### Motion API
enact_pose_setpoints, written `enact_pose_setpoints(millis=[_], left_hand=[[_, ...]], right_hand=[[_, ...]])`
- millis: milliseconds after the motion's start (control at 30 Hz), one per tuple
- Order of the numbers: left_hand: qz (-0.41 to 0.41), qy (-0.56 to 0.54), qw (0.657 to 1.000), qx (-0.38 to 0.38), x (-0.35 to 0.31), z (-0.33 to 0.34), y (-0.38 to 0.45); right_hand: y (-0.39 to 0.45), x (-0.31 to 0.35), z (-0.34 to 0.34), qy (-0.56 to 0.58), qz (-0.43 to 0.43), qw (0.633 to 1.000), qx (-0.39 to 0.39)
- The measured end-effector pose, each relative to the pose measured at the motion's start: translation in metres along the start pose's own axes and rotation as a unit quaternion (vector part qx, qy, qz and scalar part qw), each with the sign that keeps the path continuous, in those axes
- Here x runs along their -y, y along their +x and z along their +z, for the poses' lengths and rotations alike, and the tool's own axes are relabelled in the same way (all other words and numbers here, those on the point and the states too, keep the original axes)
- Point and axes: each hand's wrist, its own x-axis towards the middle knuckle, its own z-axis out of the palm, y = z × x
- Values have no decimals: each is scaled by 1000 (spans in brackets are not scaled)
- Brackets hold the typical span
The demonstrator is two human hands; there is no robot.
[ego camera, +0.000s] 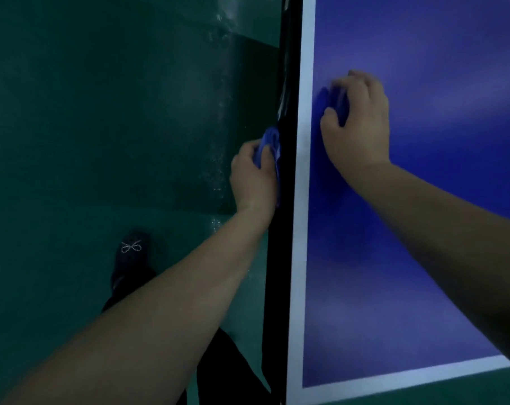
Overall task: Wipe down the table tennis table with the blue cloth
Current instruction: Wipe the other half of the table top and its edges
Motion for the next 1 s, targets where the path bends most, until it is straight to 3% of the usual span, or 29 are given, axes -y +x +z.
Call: enact_pose_setpoints(millis=[100,200,400,533,667,767,867,1000], left_hand=[[38,-16,999,4,2,-4,-21],[86,-35,995,21,-28,5,10],[-23,-28,997,68,-47,16,73],[38,-32,995,91,-46,5,39],[89,-24,993,77,-80,27,85],[66,-19,996,59,-86,41,127],[15,-16,997,70,-74,34,110],[65,-21,994,91,-86,29,96]], right_hand=[[41,3,7,11,27,999,16],[71,8,18,-1,34,999,17],[113,18,28,-59,39,998,1],[134,15,30,-60,41,997,-13],[145,11,30,-46,68,996,-28],[151,9,31,-37,90,995,-36],[157,7,31,-28,118,992,-45],[164,6,32,-15,149,987,-55]])
